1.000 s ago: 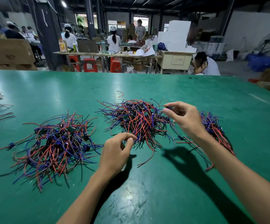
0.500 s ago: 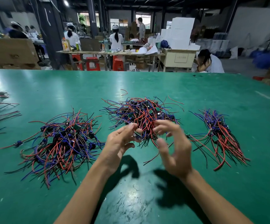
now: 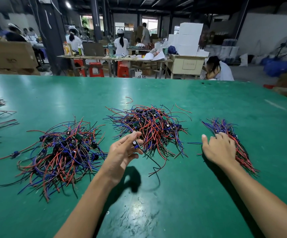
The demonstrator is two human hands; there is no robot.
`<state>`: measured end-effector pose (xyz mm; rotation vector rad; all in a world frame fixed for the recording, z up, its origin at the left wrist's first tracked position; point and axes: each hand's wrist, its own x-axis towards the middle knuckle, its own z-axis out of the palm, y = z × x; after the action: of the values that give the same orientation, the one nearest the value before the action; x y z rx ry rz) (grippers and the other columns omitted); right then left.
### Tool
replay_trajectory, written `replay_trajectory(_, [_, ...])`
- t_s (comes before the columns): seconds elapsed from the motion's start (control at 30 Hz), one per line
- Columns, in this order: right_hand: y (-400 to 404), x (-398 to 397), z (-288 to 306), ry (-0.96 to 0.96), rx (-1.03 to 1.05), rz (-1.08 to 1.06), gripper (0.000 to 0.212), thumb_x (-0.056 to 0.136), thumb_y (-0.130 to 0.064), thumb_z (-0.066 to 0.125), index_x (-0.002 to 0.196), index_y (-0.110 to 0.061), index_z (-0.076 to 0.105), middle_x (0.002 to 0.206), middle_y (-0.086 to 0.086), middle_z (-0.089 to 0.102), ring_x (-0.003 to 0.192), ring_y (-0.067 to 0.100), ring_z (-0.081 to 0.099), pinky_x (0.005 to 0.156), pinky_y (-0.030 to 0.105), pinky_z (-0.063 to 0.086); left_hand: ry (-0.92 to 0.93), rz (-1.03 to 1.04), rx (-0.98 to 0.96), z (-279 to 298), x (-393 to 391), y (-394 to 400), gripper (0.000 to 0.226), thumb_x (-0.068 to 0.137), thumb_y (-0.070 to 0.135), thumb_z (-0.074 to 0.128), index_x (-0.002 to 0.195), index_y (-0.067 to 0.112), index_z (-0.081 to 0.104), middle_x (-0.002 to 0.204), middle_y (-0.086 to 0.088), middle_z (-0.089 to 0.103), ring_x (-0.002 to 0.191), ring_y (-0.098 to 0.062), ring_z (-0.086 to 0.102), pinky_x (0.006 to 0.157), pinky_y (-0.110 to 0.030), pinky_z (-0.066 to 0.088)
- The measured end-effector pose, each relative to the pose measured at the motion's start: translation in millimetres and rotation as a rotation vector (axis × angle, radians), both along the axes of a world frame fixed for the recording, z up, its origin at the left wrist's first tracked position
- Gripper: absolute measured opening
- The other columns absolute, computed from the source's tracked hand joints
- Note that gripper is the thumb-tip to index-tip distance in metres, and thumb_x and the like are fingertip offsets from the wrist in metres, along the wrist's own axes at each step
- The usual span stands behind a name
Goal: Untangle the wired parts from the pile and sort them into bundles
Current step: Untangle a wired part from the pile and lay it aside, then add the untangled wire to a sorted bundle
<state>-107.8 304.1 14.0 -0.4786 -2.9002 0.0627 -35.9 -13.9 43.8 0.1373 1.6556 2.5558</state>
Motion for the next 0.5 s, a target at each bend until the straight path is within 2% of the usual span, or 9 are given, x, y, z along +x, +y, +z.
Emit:
replay_trajectory(0.07, [1.2, -3.7, 1.8, -0.016, 0.009, -0.025, 0.063, 0.107, -0.045, 0.025, 0.134, 0.001, 0.061, 0.157, 0.018, 0.039, 0.148, 0.029, 0.024, 0.120, 0.040, 0.018, -0.012, 0.019, 0.012, -0.8, -1.1, 0.1, 0.027, 0.073, 0.046, 0.075, 0.092, 0.029, 0.081, 0.086, 0.003, 0.073, 0.064, -0.011, 0.064, 0.062, -0.019, 0.052])
replay_trajectory(0.13, [-10.9, -3.4, 5.5, 0.121, -0.037, 0.045, 0.051, 0.107, -0.039, 0.035, 0.130, -0.006, 0.065, 0.156, 0.018, 0.040, 0.146, 0.029, 0.026, 0.116, 0.039, 0.016, -0.020, 0.036, 0.033, -0.9, -2.7, 0.7, 0.024, 0.072, 0.043, 0.075, 0.089, 0.028, 0.082, 0.085, 0.002, 0.074, 0.062, -0.011, 0.064, 0.062, -0.020, 0.054])
replay_trajectory(0.2, [-36.4, 4.6, 9.0, 0.412, -0.185, 0.216, 0.035, 0.103, -0.033, 0.043, 0.116, -0.019, 0.072, 0.135, 0.009, 0.062, 0.129, 0.026, 0.046, 0.106, 0.039, 0.028, -0.030, 0.055, 0.070, -0.2, -3.9, 1.5, 0.023, 0.071, 0.041, 0.076, 0.086, 0.024, 0.082, 0.084, 0.001, 0.074, 0.060, -0.010, 0.064, 0.063, -0.019, 0.056])
replay_trajectory(0.27, [-74.7, 23.4, 18.3, 0.595, -0.482, 0.400, 0.026, 0.097, -0.033, 0.047, 0.100, -0.029, 0.072, 0.102, -0.002, 0.072, 0.102, 0.018, 0.061, 0.089, 0.035, 0.042, -0.027, 0.072, 0.100, -0.8, -5.0, 1.0, 0.022, 0.074, 0.037, 0.076, 0.087, 0.020, 0.079, 0.087, 0.001, 0.074, 0.060, -0.010, 0.065, 0.065, -0.018, 0.057])
replay_trajectory(0.33, [-112.1, 42.8, 23.9, 0.551, -0.682, 0.587, 0.024, 0.097, -0.041, 0.049, 0.094, -0.031, 0.071, 0.086, -0.010, 0.071, 0.088, 0.010, 0.063, 0.080, 0.031, 0.047, -0.022, 0.099, 0.093, -1.4, -5.4, 1.2, 0.020, 0.075, 0.036, 0.076, 0.088, 0.020, 0.077, 0.089, 0.003, 0.073, 0.059, -0.008, 0.060, 0.061, -0.018, 0.052])
replay_trajectory(0.4, [-143.2, 58.6, 24.0, 0.402, -0.829, 0.757, 0.030, 0.100, -0.049, 0.048, 0.094, -0.030, 0.071, 0.084, -0.011, 0.071, 0.084, 0.009, 0.065, 0.077, 0.030, 0.049, -0.024, 0.172, 0.057, -4.4, -7.3, 1.3, 0.023, 0.072, 0.037, 0.079, 0.086, 0.020, 0.077, 0.081, 0.009, 0.068, 0.053, -0.006, 0.047, 0.055, -0.017, 0.041])
replay_trajectory(0.43, [-154.4, 65.0, 21.5, 0.359, -0.884, 0.809, 0.029, 0.101, -0.047, 0.050, 0.092, -0.029, 0.071, 0.082, -0.011, 0.071, 0.081, 0.010, 0.066, 0.075, 0.031, 0.050, -0.021, 0.221, 0.027, -6.3, -8.5, 1.3, 0.022, 0.072, 0.036, 0.079, 0.085, 0.018, 0.076, 0.075, 0.011, 0.065, 0.051, -0.006, 0.043, 0.053, -0.018, 0.036])
replay_trajectory(0.5, [-166.0, 72.8, 12.2, 0.397, -0.889, 0.855, 0.023, 0.102, -0.038, 0.054, 0.089, -0.026, 0.068, 0.071, -0.010, 0.066, 0.068, 0.012, 0.063, 0.068, 0.035, 0.051, 0.008, 0.297, -0.023, -10.1, -10.4, 1.3, 0.019, 0.074, 0.034, 0.078, 0.082, 0.017, 0.074, 0.066, 0.011, 0.061, 0.049, -0.007, 0.043, 0.051, -0.019, 0.034])
